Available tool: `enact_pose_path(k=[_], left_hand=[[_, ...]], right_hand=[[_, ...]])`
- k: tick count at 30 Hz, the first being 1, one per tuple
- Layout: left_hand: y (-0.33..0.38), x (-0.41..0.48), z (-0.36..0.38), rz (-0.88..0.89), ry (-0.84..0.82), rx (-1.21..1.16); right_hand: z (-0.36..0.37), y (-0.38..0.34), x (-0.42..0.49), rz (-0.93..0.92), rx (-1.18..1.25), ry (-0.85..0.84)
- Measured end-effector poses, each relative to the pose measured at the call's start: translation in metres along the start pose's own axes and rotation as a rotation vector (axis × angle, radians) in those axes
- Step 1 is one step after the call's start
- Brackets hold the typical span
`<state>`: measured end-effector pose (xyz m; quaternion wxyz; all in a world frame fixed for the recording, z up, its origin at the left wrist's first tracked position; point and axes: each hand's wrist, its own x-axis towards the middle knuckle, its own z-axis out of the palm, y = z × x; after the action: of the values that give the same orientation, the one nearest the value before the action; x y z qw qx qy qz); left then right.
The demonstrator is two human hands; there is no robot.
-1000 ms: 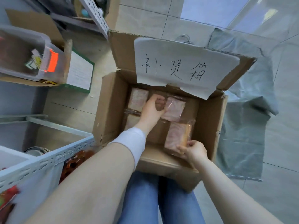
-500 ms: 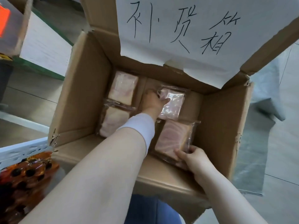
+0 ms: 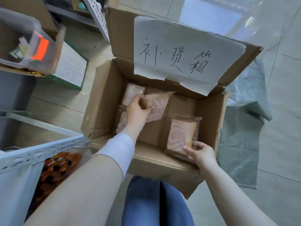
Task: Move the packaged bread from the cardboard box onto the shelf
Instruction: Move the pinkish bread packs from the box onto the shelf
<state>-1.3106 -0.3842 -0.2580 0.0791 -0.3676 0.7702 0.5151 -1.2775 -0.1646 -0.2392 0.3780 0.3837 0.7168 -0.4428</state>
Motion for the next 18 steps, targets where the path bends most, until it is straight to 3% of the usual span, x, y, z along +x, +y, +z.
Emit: enact_pose_path(k=[7, 18], left_hand=[[0.032, -0.142, -0.135, 0.034, 0.318, -0.260], [0.048, -0.465, -0.353, 0.241, 0.785, -0.416]], right_hand=[[-0.019, -0.021, -0.117, -0.251, -0.052, -0.009], [-0.016, 0.019, -0.399, -0.653, -0.207, -0.518]])
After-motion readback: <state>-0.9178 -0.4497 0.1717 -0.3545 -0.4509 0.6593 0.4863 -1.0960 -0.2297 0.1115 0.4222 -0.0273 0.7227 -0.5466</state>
